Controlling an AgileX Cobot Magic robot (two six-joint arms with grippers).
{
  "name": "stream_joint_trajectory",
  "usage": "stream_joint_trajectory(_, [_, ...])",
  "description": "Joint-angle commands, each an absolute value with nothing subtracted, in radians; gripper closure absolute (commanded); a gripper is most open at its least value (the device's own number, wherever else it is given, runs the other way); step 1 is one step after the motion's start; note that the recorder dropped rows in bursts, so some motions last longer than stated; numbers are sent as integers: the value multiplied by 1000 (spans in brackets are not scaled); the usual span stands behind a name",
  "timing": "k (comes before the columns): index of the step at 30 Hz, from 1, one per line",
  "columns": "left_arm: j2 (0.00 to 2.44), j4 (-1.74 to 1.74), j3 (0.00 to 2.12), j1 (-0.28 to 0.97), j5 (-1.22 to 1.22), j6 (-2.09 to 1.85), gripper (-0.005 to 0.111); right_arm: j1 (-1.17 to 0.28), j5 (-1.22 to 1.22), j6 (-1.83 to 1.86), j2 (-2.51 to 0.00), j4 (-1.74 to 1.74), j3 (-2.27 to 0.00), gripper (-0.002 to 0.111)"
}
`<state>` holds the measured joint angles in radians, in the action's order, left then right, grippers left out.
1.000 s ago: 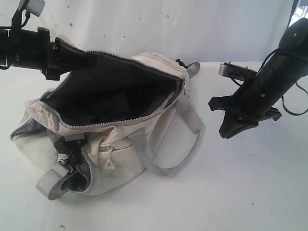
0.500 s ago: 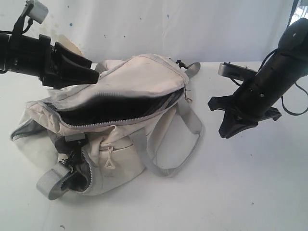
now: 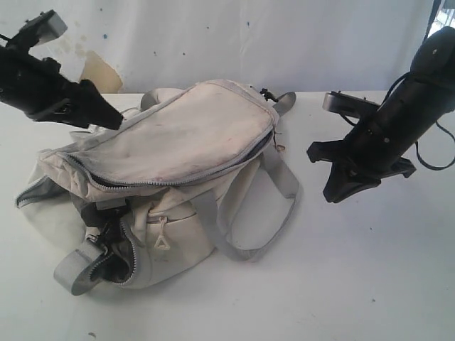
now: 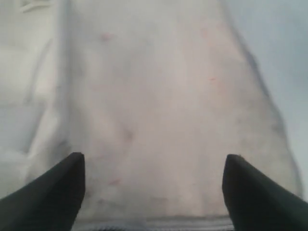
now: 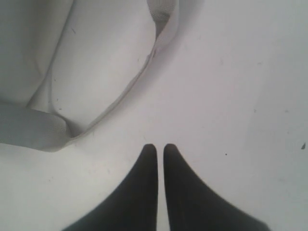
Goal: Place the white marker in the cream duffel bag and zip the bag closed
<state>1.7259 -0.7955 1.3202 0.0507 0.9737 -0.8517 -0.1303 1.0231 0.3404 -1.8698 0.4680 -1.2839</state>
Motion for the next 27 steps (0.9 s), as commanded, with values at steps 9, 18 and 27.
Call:
stream_joint_trajectory(9, [1677,-454,1333,55,1026,-238,16,-126,906,313,-1860,465,-1334,89])
stream_joint_trajectory(18, [1677,-459,1241,55,925,-102,16,-126,680,286,-1886,474,-1398,58])
stream_joint_trajectory(27, [1688,-578,1218,55,884,-105,16,-130,596,544,-2013,796,-1507,58])
